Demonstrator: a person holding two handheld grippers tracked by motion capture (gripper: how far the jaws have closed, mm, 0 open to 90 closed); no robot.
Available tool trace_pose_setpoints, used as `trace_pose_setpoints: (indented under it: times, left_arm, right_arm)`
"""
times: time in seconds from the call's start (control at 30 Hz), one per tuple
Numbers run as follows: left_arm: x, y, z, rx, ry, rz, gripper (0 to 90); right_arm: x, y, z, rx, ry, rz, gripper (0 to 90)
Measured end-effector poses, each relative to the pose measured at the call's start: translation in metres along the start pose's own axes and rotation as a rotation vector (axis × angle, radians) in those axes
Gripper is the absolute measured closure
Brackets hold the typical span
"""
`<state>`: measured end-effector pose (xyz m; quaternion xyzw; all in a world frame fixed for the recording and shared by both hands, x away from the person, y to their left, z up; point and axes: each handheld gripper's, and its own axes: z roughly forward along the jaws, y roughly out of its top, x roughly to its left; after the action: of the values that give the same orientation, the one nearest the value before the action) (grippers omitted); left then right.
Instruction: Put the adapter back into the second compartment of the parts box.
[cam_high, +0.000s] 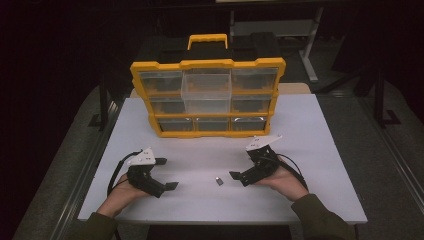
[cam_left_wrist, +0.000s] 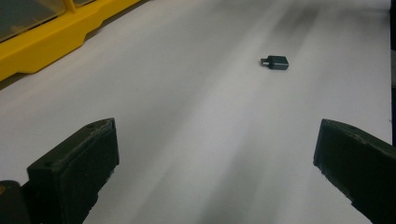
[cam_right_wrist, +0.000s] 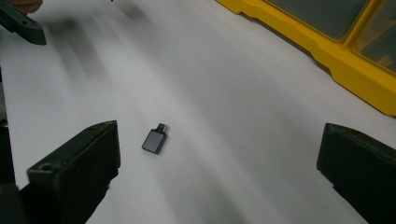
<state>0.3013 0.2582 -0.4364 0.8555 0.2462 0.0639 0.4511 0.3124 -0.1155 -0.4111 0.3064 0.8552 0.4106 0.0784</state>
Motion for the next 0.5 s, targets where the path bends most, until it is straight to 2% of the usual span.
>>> trace_pose_setpoints:
  times: [0.5]
  left_arm:
    - [0.001,0.000,-0.002,-0.020,0.002,-0.004,0.0]
  right_arm:
    - [0.006,0.013,0.008,-0.004,0.026,-0.017,0.0]
